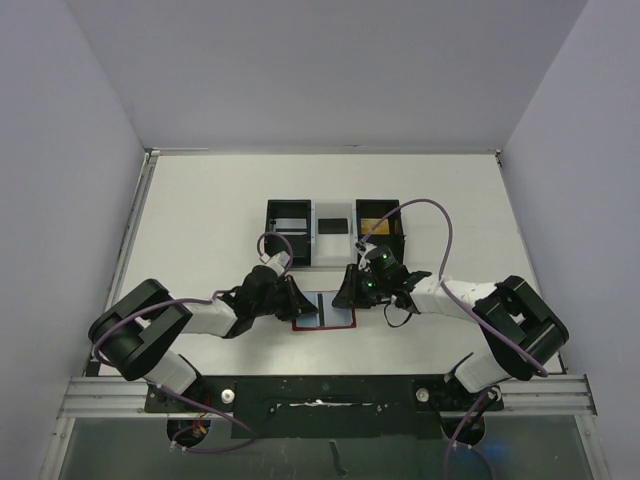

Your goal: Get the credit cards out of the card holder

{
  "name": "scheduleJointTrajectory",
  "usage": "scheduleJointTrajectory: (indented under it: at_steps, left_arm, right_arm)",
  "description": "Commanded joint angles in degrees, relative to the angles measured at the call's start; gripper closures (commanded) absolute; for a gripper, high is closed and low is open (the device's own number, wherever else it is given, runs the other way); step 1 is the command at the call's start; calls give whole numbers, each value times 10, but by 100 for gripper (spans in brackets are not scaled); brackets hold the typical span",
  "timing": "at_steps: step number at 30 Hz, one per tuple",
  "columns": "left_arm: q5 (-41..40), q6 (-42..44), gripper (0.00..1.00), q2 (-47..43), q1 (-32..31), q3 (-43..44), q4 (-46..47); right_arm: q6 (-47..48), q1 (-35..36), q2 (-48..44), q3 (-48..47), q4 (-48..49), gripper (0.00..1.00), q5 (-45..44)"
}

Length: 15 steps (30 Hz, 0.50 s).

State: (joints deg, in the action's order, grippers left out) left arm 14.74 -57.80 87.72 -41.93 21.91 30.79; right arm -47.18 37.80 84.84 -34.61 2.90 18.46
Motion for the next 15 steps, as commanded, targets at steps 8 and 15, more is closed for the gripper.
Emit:
scheduleJointTrajectory:
  at_steps: [8,15]
  left_arm:
    - [0,7,80,-14,5,11,20]
    - [18,-45,75,26,7,-20,121]
  right_arm:
    - [-29,6,39,4,35,76,-5]
    - [-54,7,45,28,60,78,-6]
